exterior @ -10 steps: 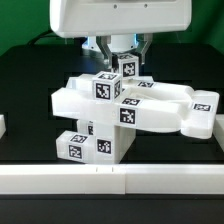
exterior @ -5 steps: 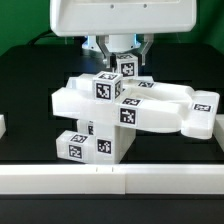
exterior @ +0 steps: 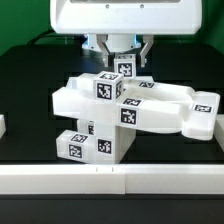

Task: Assemble chair

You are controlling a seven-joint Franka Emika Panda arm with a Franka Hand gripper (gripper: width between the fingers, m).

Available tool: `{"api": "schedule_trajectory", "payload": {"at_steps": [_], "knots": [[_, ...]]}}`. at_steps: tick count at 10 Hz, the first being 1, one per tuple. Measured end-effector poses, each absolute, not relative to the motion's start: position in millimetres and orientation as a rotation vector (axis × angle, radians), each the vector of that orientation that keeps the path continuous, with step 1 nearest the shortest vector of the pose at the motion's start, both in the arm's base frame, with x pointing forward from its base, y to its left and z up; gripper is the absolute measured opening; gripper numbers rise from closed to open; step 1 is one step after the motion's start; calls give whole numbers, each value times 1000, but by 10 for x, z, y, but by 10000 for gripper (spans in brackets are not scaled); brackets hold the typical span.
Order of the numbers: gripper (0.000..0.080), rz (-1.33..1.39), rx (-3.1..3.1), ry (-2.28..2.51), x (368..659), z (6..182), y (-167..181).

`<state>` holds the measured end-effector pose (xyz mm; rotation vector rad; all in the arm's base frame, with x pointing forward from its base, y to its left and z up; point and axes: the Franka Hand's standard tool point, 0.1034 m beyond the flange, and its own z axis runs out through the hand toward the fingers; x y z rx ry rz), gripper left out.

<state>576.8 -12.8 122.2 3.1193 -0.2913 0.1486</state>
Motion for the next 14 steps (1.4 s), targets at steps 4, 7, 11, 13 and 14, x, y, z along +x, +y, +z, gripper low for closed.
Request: {"api": "schedule_trajectory", "payload": {"at_steps": [4,7,11,13,14], "knots": [[288,149,3074,-671,5768,1221,-119],[288,148,3022,-905,5768,1221,-112],[622,147,3058,-745,5768,1228,-112],[641,150,3107,-444,5771,1235,-108],[648,150,3118,-324,5769,1230,-94]]}}
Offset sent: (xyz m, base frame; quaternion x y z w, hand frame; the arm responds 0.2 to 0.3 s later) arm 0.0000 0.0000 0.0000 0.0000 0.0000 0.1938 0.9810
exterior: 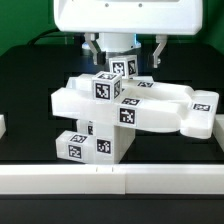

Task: Assemble chair

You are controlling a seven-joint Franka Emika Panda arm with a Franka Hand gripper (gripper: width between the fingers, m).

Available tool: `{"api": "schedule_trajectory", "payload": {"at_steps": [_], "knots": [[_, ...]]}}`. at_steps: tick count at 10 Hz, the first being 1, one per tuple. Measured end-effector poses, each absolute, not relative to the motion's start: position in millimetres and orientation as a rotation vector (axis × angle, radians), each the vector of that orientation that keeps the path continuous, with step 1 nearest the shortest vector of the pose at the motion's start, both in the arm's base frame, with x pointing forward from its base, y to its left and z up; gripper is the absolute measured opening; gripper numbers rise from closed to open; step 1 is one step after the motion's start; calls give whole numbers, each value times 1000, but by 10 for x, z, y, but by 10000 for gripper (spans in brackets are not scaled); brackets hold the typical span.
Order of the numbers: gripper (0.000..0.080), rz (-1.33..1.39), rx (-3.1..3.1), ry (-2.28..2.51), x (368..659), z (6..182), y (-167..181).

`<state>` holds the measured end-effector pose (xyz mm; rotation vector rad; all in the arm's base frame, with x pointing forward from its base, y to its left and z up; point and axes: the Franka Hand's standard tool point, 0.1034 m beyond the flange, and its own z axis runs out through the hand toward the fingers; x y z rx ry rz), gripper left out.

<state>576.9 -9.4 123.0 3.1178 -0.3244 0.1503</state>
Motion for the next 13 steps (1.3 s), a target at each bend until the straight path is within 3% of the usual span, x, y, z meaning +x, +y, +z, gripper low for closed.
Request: {"api": "schedule_trajectory", "payload": {"at_steps": [7,13], "knots": [[649,161,3047,534,5741,1185,-128],[649,148,2908,971,5737,1174,-165]]}}
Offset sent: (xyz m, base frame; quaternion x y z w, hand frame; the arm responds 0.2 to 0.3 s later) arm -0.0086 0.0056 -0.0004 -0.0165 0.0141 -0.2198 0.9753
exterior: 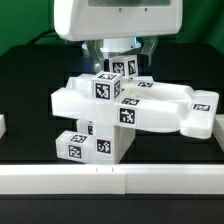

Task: Assemble chair

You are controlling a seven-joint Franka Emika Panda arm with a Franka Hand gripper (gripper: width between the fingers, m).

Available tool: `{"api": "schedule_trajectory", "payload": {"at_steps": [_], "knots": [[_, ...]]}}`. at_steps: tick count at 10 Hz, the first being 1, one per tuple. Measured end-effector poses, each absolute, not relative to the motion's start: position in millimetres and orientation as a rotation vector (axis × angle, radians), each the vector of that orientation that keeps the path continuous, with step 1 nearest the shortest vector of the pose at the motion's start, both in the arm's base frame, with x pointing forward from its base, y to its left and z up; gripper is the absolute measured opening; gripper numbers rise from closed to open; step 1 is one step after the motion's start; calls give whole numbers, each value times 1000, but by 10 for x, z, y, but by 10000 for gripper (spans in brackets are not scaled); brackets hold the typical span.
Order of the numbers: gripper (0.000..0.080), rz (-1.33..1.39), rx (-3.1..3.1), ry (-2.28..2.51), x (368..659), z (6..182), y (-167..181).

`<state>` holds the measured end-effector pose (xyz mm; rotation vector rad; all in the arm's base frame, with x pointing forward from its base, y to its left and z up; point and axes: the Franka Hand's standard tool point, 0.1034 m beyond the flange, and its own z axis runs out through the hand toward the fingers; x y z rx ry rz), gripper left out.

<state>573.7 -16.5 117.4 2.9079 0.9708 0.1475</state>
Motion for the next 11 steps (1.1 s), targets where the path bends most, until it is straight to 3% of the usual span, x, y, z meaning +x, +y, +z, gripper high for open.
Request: {"api": "schedule_trajectory", "payload": {"at_steps": [1,2,3,4,7,11], "knots": [[559,147,2908,969,5737,1173,-170],[559,148,2910,965,5736,1173,-170],[327,148,2910,965,5736,1173,-171],[284,147,2911,961,5736,1172,-172],[284,151,2946,861,5735,1170,-173],[284,166,3064,373,5734,1166,-170]]}}
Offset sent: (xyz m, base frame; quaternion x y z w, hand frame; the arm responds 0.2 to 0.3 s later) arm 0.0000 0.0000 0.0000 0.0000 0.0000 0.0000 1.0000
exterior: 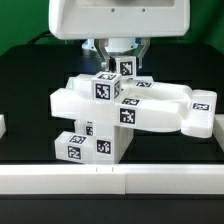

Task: Assemble chair

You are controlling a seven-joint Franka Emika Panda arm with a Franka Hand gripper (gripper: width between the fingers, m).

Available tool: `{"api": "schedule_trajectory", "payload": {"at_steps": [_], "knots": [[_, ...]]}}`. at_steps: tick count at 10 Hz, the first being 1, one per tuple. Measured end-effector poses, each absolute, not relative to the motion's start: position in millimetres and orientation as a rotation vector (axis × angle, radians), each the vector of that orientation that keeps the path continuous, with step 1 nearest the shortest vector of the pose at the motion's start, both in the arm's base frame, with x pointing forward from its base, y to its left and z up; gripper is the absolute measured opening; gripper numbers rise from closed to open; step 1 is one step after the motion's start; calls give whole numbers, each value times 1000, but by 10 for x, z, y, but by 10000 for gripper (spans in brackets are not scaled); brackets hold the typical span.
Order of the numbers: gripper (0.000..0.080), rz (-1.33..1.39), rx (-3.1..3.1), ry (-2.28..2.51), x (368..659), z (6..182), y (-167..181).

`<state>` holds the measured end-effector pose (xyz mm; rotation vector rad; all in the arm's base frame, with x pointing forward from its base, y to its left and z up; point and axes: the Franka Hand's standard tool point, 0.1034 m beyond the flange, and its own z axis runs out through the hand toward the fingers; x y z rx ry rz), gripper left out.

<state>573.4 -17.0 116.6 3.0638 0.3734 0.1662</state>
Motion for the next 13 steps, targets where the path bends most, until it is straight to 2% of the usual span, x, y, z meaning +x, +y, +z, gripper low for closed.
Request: {"api": "schedule_trajectory", "payload": {"at_steps": [13], "knots": [[285,184,3035,-808,5734,1162,-127]]}}
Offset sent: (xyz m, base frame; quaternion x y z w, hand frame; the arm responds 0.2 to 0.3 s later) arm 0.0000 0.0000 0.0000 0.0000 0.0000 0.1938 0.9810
